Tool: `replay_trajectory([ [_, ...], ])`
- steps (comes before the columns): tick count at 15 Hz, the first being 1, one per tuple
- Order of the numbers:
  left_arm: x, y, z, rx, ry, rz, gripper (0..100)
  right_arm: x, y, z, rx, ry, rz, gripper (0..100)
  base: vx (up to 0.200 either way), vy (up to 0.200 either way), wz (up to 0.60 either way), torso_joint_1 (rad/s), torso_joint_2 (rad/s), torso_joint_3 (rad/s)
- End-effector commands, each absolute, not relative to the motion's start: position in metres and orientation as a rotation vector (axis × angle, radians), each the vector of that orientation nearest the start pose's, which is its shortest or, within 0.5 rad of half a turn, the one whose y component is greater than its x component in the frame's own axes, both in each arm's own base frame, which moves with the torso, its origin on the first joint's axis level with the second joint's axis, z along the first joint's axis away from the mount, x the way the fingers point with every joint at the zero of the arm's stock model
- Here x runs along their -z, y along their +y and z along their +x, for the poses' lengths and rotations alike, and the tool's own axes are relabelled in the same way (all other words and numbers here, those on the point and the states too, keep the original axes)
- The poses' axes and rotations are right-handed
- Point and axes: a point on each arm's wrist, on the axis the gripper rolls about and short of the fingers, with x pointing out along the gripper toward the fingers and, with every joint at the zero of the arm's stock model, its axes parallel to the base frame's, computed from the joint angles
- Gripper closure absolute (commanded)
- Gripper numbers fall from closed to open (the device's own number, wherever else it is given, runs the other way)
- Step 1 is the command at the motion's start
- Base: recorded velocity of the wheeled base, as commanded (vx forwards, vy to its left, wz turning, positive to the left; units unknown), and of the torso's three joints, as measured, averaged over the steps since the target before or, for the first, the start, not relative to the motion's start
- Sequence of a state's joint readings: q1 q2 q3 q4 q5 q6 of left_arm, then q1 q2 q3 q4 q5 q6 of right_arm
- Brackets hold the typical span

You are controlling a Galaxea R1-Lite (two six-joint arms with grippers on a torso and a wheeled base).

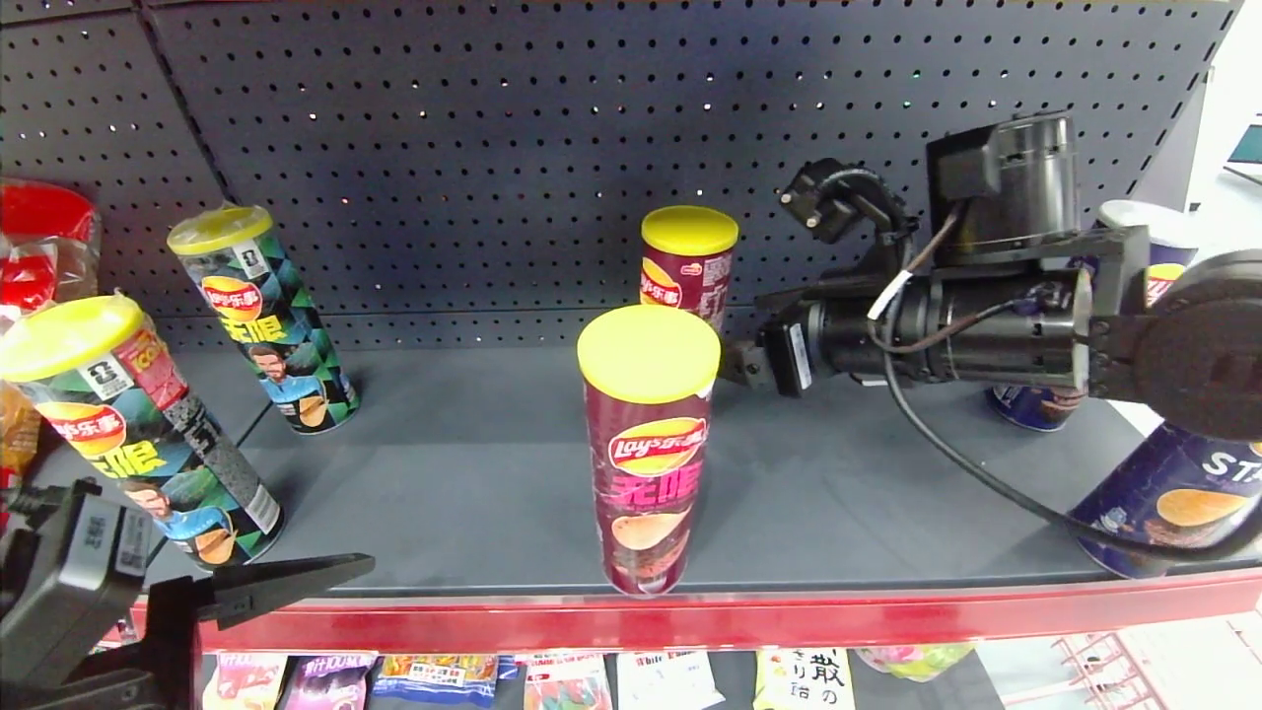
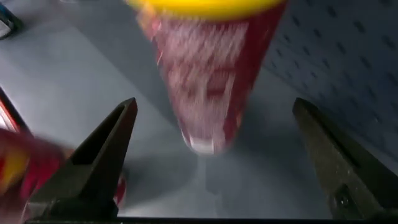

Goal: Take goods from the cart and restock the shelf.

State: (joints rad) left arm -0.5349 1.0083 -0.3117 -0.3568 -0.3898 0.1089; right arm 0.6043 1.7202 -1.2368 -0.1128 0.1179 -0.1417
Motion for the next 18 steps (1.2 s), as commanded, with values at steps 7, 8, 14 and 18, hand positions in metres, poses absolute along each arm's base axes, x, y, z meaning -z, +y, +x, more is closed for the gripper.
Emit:
replay_trajectory([
  [7,-0.153,-0.096,0.146,0.926,0.475,0.142,0,-0.267,0.105,0.152,-0.663,0.190,-0.199,0,0.000,0.000,0.00,0.000,0.00,0.000],
  [8,-0.152,-0.100,0.153,0.926,0.488,0.146,0,-0.269,0.097,0.140,-0.662,0.162,-0.191,0,0.000,0.000,0.00,0.000,0.00,0.000],
  [14,-0.145,-0.124,0.193,0.930,0.522,0.170,0,-0.278,0.053,0.084,-0.562,0.002,-0.145,0,0.000,0.000,0.00,0.000,0.00,0.000],
  [18,-0.140,-0.136,0.215,0.906,0.541,0.179,0,-0.291,0.032,0.076,-0.390,-0.065,-0.091,0,0.000,0.000,0.00,0.000,0.00,0.000],
])
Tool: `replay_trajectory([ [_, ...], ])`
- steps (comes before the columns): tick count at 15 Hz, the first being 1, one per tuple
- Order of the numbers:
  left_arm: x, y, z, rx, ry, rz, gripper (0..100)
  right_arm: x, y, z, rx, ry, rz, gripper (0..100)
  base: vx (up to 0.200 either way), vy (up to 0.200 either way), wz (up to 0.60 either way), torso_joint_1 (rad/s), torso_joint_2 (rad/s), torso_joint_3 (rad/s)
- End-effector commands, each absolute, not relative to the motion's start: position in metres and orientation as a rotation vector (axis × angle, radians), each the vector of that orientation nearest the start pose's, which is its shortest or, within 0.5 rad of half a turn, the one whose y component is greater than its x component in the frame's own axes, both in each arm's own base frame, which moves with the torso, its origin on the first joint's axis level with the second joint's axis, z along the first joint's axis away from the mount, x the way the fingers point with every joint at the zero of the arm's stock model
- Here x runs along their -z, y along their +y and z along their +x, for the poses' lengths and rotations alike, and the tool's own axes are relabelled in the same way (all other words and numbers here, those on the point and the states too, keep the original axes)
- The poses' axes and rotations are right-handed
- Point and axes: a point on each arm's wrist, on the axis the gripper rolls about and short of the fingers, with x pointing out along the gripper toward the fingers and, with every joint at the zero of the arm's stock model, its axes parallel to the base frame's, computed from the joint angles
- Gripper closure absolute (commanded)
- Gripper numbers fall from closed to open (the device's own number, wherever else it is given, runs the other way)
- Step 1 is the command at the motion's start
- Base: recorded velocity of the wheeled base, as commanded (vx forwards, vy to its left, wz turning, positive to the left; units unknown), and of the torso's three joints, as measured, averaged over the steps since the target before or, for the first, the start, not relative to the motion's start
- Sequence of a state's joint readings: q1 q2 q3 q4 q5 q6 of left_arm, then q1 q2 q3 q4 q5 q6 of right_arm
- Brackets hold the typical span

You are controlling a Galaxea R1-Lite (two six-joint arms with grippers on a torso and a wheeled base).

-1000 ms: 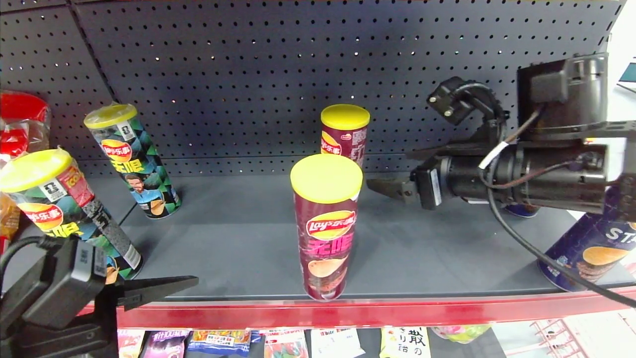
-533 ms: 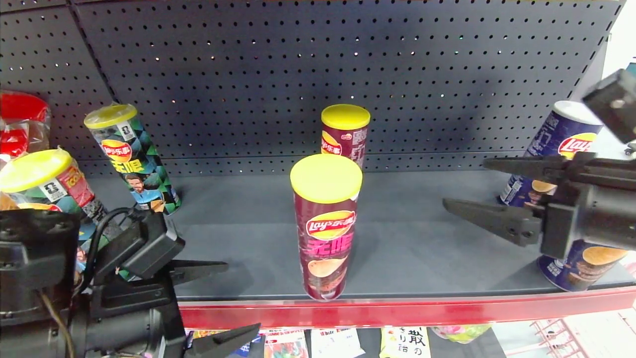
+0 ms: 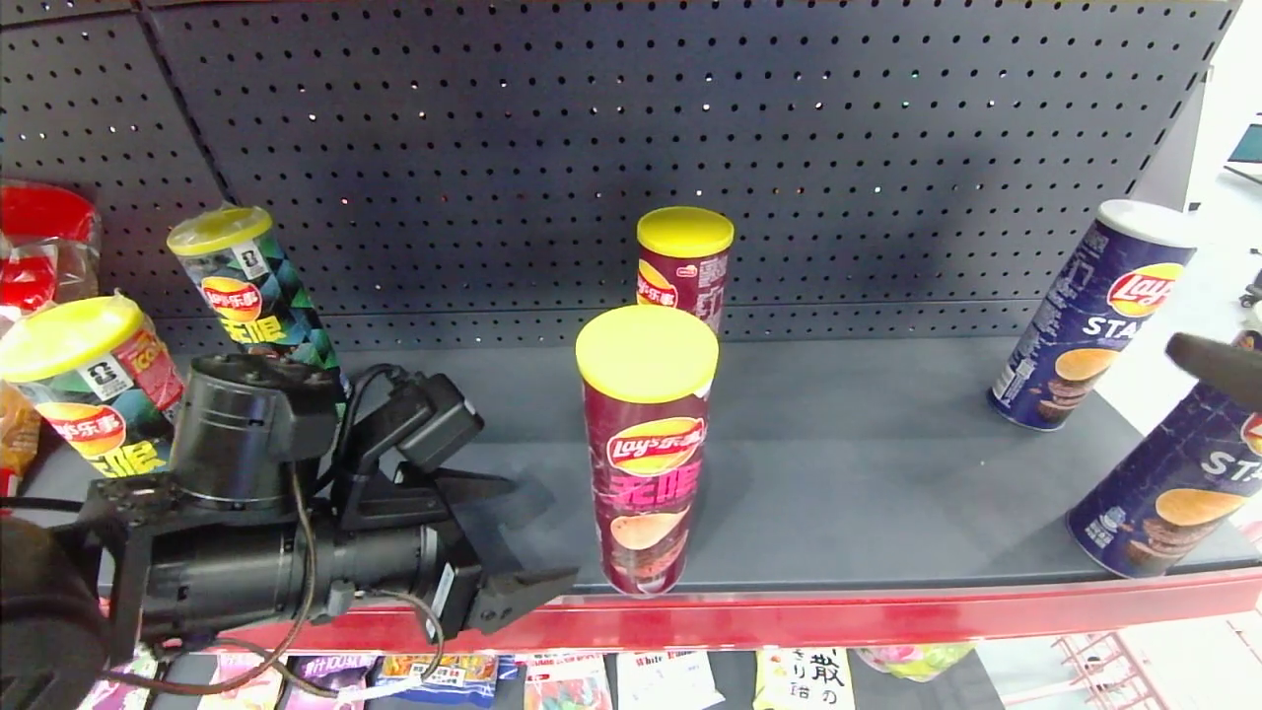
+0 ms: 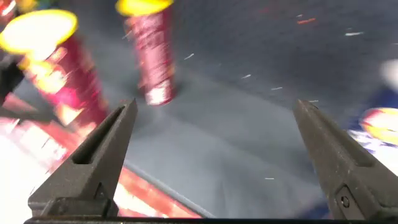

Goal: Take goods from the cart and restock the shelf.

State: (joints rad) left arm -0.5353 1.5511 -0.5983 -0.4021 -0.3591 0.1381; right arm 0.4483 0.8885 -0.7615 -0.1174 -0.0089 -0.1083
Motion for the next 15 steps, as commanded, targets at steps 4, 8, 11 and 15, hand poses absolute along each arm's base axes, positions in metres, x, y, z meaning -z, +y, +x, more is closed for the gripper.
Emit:
replay_trajectory([
  [4,-0.136,-0.139,0.226,0.879,0.550,0.198,0,-0.293,0.028,0.073,-0.355,-0.072,-0.052,0,0.000,0.000,0.00,0.000,0.00,0.000],
  [8,-0.139,-0.144,0.240,0.871,0.521,0.211,0,-0.292,0.028,0.074,-0.356,-0.064,-0.051,0,0.000,0.000,0.00,0.000,0.00,0.000],
  [11,-0.142,-0.148,0.247,0.872,0.507,0.210,0,-0.292,0.028,0.074,-0.354,-0.063,-0.046,0,0.000,0.000,0.00,0.000,0.00,0.000],
  [15,-0.140,-0.149,0.249,0.873,0.513,0.210,0,-0.292,0.029,0.075,-0.354,-0.060,-0.047,0,0.000,0.000,0.00,0.000,0.00,0.000],
])
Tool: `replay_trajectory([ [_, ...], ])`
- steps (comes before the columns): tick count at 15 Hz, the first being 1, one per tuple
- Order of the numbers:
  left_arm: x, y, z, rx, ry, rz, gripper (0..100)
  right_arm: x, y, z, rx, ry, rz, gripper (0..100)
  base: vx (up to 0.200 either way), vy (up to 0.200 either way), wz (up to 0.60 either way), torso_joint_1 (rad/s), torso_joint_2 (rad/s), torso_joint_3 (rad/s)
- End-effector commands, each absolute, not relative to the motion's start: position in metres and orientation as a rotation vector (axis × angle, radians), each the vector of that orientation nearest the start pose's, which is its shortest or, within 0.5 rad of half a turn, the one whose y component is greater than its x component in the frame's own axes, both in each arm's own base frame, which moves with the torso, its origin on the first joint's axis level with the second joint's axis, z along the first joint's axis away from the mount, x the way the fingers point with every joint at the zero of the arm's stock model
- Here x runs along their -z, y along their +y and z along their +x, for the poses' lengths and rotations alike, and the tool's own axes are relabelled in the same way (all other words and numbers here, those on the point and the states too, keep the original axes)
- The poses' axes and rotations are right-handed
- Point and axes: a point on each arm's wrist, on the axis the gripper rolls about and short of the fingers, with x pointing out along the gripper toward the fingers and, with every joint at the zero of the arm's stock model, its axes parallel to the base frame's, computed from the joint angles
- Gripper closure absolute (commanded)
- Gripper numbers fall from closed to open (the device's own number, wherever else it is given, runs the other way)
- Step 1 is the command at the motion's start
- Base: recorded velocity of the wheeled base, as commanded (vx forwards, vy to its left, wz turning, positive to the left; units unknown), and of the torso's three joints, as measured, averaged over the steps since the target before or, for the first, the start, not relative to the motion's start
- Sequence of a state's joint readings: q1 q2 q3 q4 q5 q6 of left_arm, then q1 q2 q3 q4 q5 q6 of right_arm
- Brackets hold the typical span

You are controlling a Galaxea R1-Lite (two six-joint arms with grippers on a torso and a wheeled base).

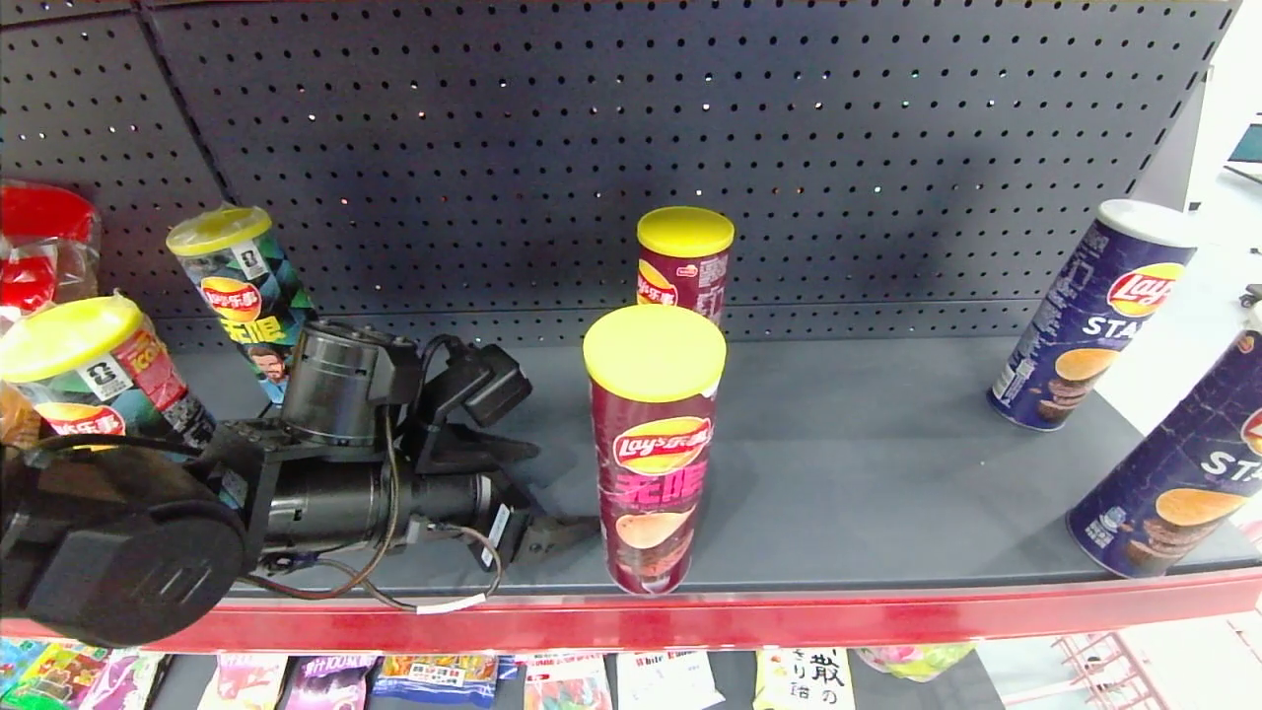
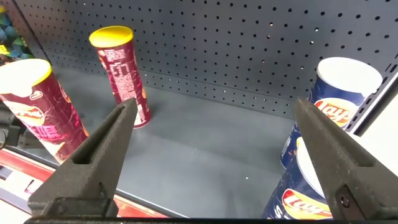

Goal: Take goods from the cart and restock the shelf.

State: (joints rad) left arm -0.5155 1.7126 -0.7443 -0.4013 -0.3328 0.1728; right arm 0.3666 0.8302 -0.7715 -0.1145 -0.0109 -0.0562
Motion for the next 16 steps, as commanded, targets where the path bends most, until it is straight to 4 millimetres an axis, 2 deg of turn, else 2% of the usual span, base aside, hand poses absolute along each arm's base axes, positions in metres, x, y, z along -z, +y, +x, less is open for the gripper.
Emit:
replay_trajectory([
  [1,-0.140,-0.150,0.249,0.873,0.515,0.211,0,-0.292,0.029,0.075,-0.354,-0.060,-0.047,0,0.000,0.000,0.00,0.000,0.00,0.000],
  [5,-0.138,-0.154,0.255,0.878,0.495,0.212,0,-0.292,0.029,0.076,-0.354,-0.059,-0.047,0,0.000,0.000,0.00,0.000,0.00,0.000],
  [16,-0.139,-0.161,0.254,0.896,0.486,0.217,0,-0.292,0.029,0.075,-0.354,-0.060,-0.047,0,0.000,0.000,0.00,0.000,0.00,0.000],
])
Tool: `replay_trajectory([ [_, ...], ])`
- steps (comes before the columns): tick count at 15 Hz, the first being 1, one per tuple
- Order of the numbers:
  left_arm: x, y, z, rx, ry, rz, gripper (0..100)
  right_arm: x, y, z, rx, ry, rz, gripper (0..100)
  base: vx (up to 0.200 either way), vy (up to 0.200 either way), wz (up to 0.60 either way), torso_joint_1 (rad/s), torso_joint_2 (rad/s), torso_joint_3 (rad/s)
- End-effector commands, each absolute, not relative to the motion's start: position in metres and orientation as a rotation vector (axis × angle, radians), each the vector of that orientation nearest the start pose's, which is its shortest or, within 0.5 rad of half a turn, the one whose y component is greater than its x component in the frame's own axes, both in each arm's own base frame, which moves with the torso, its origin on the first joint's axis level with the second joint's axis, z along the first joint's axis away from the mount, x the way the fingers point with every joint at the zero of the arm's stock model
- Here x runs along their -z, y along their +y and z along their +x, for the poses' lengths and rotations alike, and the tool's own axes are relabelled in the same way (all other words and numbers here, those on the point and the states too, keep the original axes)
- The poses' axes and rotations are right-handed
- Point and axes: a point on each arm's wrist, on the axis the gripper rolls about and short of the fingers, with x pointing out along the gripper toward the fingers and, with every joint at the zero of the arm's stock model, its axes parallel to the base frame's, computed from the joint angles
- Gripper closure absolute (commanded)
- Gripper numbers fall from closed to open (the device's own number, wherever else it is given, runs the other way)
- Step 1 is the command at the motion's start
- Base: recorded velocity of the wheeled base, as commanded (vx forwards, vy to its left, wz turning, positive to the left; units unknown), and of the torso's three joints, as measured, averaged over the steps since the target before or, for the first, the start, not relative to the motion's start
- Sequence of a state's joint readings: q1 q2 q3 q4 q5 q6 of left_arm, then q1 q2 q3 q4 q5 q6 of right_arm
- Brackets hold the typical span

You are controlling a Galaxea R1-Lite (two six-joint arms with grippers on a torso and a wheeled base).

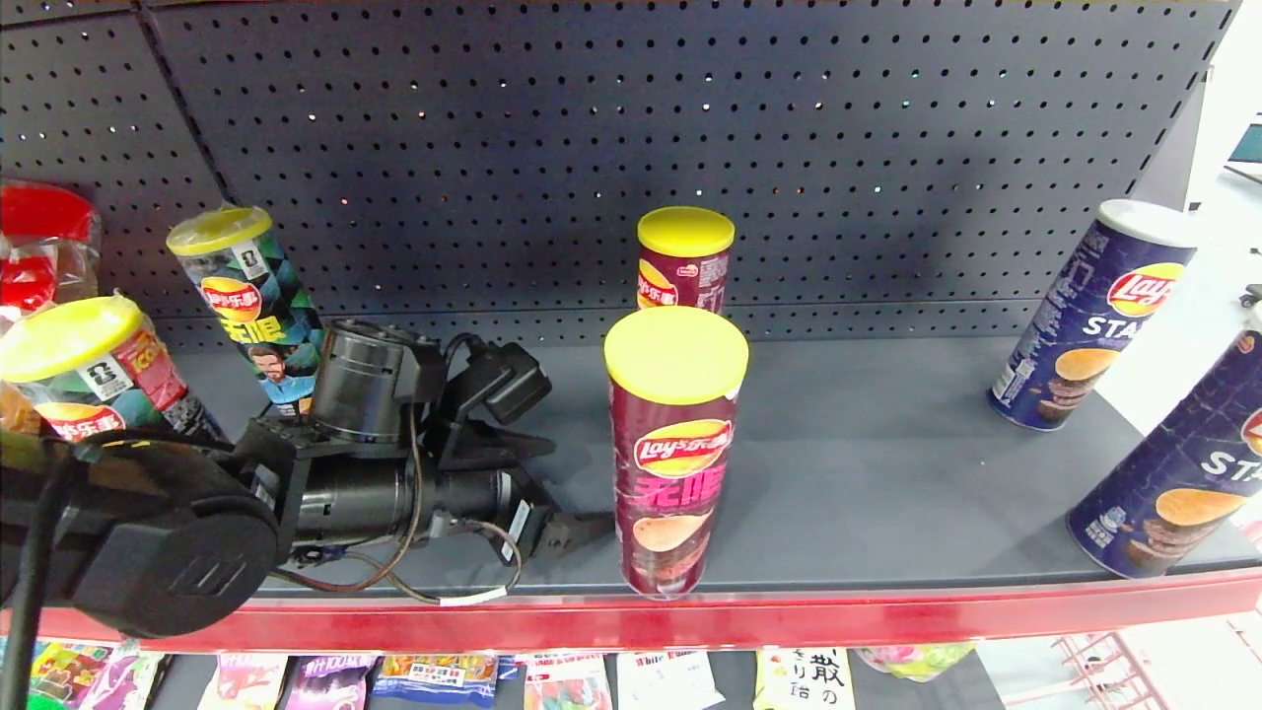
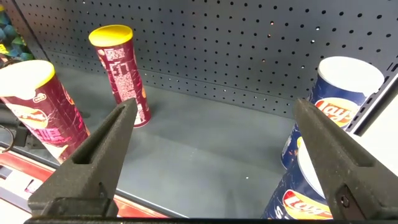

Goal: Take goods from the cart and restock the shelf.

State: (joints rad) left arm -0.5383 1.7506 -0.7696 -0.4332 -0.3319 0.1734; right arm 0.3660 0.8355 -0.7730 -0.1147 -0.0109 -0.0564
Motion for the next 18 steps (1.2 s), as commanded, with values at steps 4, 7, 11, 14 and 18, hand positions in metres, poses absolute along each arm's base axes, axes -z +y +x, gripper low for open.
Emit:
replay_trajectory([
  [4,-0.139,-0.157,0.252,0.887,0.489,0.216,0,-0.292,0.029,0.075,-0.354,-0.059,-0.047,0,0.000,0.000,0.00,0.000,0.00,0.000],
  [7,-0.155,-0.137,0.237,0.836,0.430,0.205,0,-0.282,0.030,0.078,-0.360,-0.014,-0.035,0,0.000,0.000,0.00,0.000,0.00,0.000],
  [11,-0.199,-0.102,0.173,0.816,0.263,0.189,0,-0.260,0.027,0.072,-0.354,0.056,-0.044,0,0.000,0.000,0.00,0.000,0.00,0.000],
  [14,-0.212,-0.069,0.115,0.786,0.257,0.187,0,-0.247,0.022,0.060,-0.345,0.056,-0.047,0,0.000,0.000,0.00,0.000,0.00,0.000],
  [18,-0.209,-0.033,0.049,0.781,0.274,0.190,0,-0.231,0.013,0.041,-0.285,0.031,-0.064,0,0.000,0.000,0.00,0.000,0.00,0.000],
])
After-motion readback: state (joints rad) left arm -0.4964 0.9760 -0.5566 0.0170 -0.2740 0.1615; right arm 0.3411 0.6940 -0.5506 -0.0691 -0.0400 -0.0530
